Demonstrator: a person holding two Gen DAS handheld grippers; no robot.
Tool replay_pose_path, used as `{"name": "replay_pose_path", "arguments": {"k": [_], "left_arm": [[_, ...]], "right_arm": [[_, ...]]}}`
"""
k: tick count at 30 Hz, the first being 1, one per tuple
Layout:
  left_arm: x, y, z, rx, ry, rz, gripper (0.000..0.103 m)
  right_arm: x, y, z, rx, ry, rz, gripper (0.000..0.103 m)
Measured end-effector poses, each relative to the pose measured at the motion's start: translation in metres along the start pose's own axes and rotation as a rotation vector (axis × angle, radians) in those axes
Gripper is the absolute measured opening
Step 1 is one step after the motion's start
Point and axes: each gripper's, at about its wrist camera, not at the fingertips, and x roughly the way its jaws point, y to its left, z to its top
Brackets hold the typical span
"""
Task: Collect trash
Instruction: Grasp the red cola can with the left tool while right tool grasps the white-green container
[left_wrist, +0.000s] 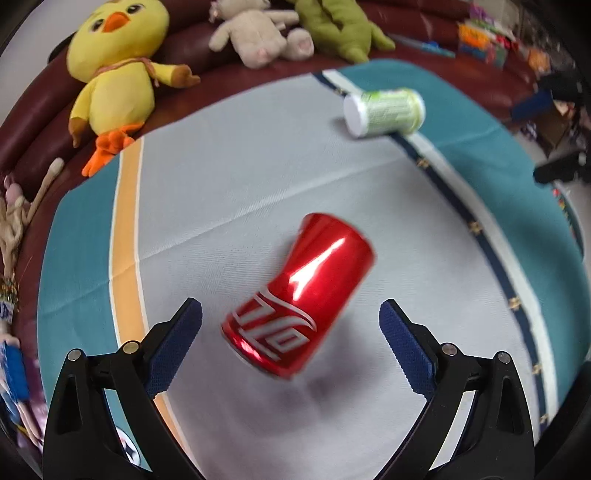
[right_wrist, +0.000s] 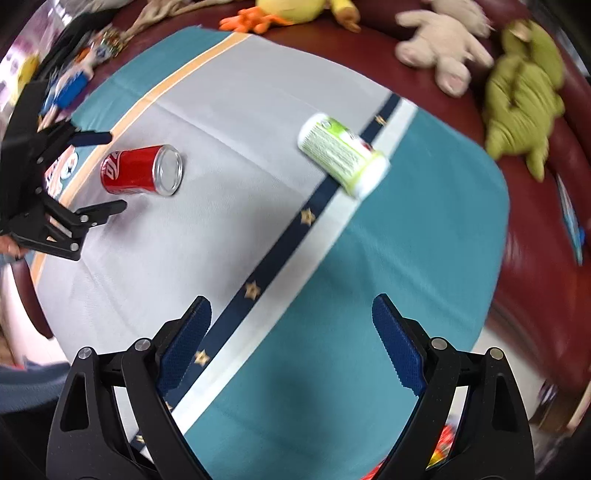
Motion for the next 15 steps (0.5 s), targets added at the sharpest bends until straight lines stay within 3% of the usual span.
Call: {"name": "replay_pose_path", "arguments": {"k": [4,5,7,9,15], "left_arm": [[0.021,0.007,0.006,-0.010,0.011,-0.032,0.094],[0.024,0.007,0.006,-0.014,0.011,-0.042,0.089],[0.035,0.010,0.009,-0.038,0.026,-0.079,0.064],[0.041,0.013,0.011,-0.071,0.018,-0.100,0.054],[0.048,0.027,0.027,-0.181,-0.025,-0.149,0.054]], "right_arm": [[0.015,-0.009,0.028,-0.055,0.024,-0.021,0.085],[0.019,-0.012,0.034,-0.062,0.026,-0.032,0.085],[0.027,-0.020,0.050,-0.070,0.028,-0.041,0.085],[0.037,-0.029,0.064,-0.077,0.032,-0.040,0.085],[0.069,-0.042,0.095,-0.150,0.052,-0.056,0.085]]}}
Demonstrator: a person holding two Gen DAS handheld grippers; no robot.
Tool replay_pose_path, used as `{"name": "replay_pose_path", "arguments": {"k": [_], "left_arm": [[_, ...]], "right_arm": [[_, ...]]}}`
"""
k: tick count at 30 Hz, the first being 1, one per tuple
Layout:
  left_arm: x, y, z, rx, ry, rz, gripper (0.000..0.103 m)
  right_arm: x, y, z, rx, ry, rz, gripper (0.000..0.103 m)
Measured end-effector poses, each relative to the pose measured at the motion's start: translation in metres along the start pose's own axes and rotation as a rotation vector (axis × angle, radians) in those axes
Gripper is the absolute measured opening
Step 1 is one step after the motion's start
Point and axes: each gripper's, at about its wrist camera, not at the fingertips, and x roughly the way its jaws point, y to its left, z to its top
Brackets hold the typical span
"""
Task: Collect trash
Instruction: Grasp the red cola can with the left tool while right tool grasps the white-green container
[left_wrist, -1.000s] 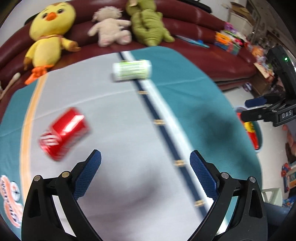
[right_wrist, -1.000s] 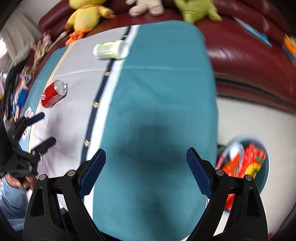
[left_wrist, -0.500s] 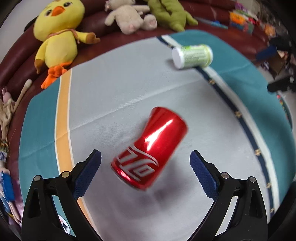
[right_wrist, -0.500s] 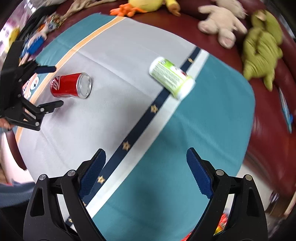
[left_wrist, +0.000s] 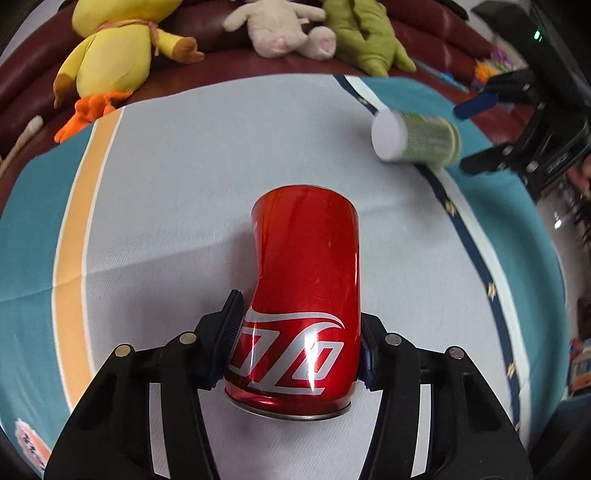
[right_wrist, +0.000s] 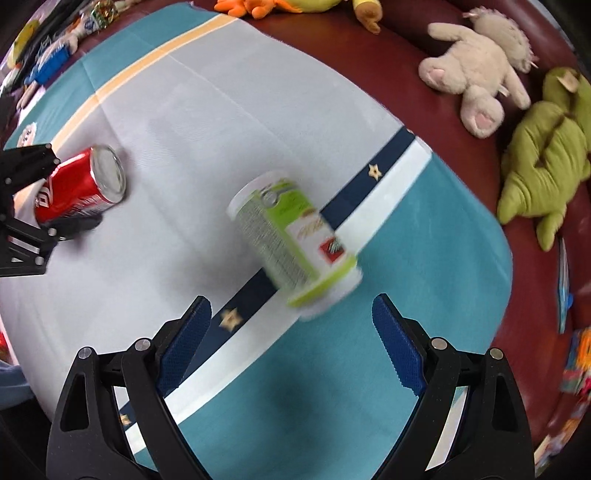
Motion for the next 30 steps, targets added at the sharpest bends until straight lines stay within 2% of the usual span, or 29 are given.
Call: {"name": "replay_pose_path", "arguments": {"k": [4,8,9,11,12,13,15,16,17,21,24,30], "left_arm": [[0.003,0.001,0.009,-0.033,-0.010,-0.022,0.055],[0.007,-0.002,0.017,-0.031,-0.007,-0.006,0.057],[0.009,-0.001,0.020,-0.030,-0.007,-0.005,0.059],[0.011,-0.004,0.021,-0.026,-0.007,0.003,0.064],[0.012,-0.005,0.023,-0.023,-0.007,0.014,0.066],[0.013,-0.006,0.023,-0.022,-0.010,0.019,0.066],[0.014,-0.007,0.024,-0.026,-0.020,0.024,0.065],[0.014,-0.008,0.024,-0.029,-0.024,0.029,0.055],[0.013,-0.008,0.024,-0.031,-0.029,0.037,0.053],[0.012,-0.011,0.020,-0.059,-0.030,0.054,0.052],[0.009,-0.019,0.014,-0.067,-0.027,0.055,0.052],[-0.008,-0.054,-0.004,-0.040,-0.029,0.055,0.052]], "right_arm": [[0.017,-0.003,0.017,-0.058,-0.007,0.018,0.085],[0.033,-0.002,0.024,-0.078,-0.030,0.015,0.085],[0.036,-0.003,0.023,-0.071,-0.037,0.018,0.083],[0.041,-0.002,0.019,-0.054,-0.044,0.024,0.071],[0.044,-0.002,0.015,-0.034,-0.039,0.026,0.059],[0.044,-0.002,0.012,-0.011,-0.042,0.035,0.056],[0.042,-0.002,0.005,0.031,-0.048,0.045,0.055],[0.040,-0.002,0.000,0.059,-0.048,0.047,0.055],[0.039,-0.001,-0.005,0.082,-0.046,0.049,0.055],[0.029,0.004,-0.026,0.192,-0.056,0.081,0.055],[0.021,0.002,-0.045,0.300,-0.075,0.144,0.054],[-0.001,0.006,-0.092,0.457,-0.117,0.240,0.053]]}}
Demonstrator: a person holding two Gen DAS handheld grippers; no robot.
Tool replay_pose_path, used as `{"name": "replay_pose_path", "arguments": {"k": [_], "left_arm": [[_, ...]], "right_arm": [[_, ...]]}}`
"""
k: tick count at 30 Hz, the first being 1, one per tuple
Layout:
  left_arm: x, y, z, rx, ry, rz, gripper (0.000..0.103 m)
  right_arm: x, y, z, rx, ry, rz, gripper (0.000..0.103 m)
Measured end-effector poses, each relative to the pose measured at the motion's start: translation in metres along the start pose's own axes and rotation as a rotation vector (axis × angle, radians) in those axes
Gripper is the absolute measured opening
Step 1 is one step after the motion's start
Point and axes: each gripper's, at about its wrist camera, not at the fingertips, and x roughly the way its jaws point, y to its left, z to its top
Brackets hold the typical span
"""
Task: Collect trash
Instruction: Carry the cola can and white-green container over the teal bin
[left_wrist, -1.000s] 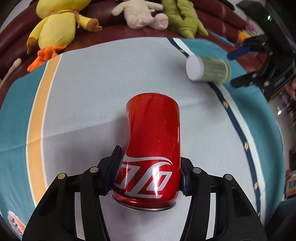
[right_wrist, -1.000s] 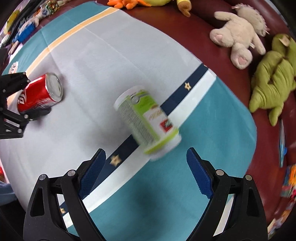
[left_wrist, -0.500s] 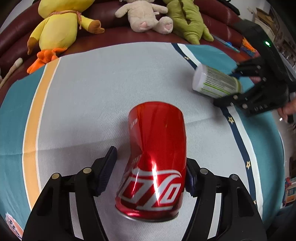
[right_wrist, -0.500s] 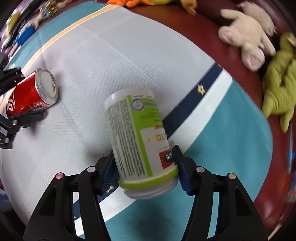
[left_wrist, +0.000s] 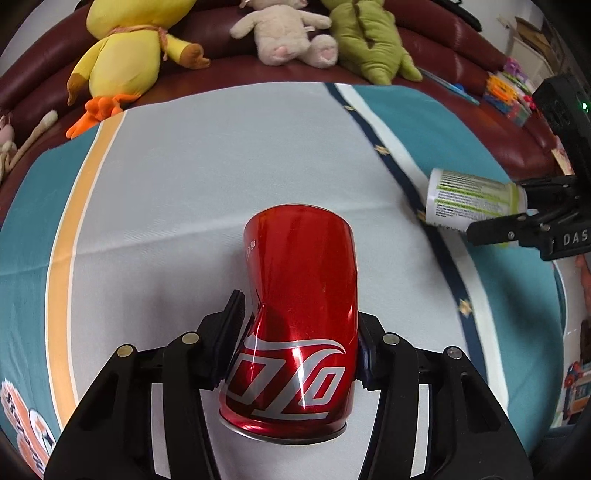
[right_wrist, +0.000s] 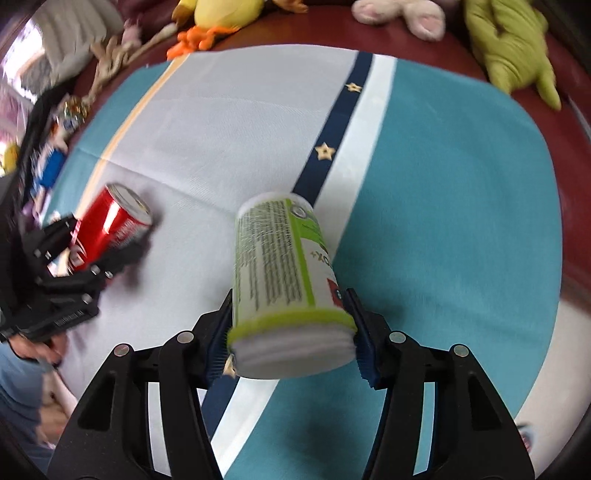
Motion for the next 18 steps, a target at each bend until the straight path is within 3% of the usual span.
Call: {"name": "replay_pose_path", "arguments": {"k": [18], "left_arm": [[-0.037,-0.128,-0.049,0.046,-0.001,-0.122,0.052]], "right_arm": [[-0.072,-0.064,-0.149,0.380,-0.153,0.219,0.053]]}}
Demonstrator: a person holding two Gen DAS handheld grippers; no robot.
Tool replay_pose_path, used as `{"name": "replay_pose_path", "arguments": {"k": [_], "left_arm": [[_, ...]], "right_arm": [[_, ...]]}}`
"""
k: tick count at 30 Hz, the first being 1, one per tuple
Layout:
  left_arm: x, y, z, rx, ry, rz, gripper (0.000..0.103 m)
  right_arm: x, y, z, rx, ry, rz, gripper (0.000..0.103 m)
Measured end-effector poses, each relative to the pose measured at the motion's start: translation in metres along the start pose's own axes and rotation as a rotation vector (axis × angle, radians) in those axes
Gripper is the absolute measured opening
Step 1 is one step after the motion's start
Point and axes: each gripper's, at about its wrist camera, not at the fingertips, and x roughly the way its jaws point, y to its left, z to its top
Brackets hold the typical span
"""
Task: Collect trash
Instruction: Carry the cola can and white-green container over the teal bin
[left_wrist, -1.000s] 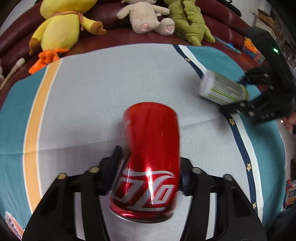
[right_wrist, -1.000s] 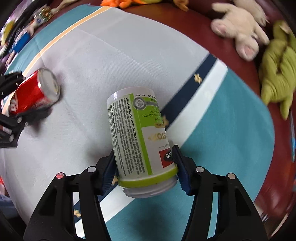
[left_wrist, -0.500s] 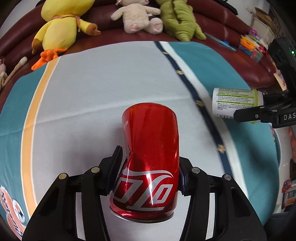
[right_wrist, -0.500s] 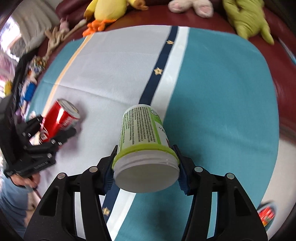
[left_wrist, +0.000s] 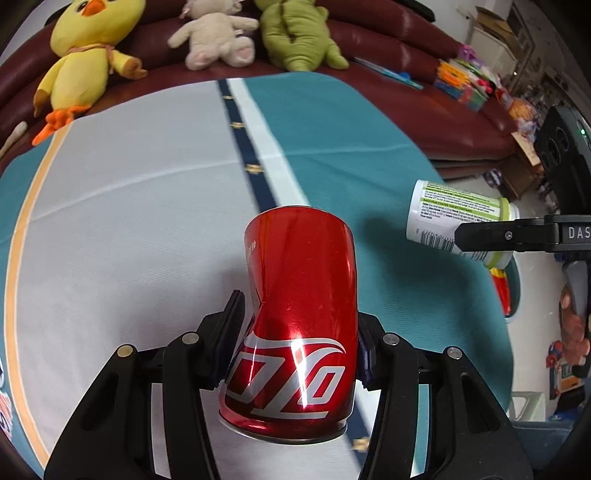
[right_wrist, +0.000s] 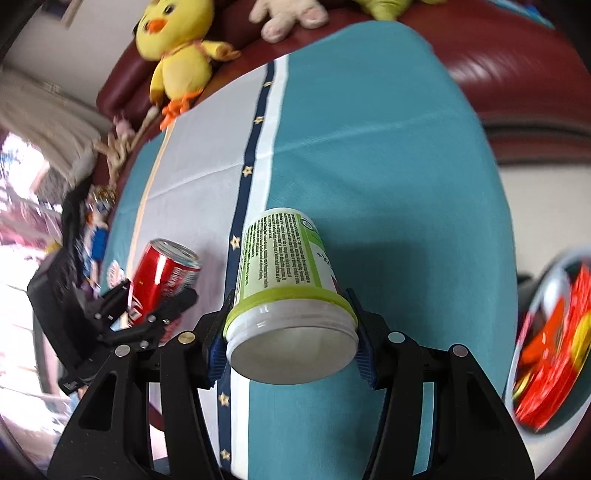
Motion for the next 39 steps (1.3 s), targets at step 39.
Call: {"name": "replay_pose_path", "arguments": {"k": [39], "left_arm": [[0.076,-0.331,0.010,0.453,0.144,-0.179,0.052]], "right_arm": [[-0.209,-0.263,-0.162,0.467,-0.450,-0.083,0.053]]}}
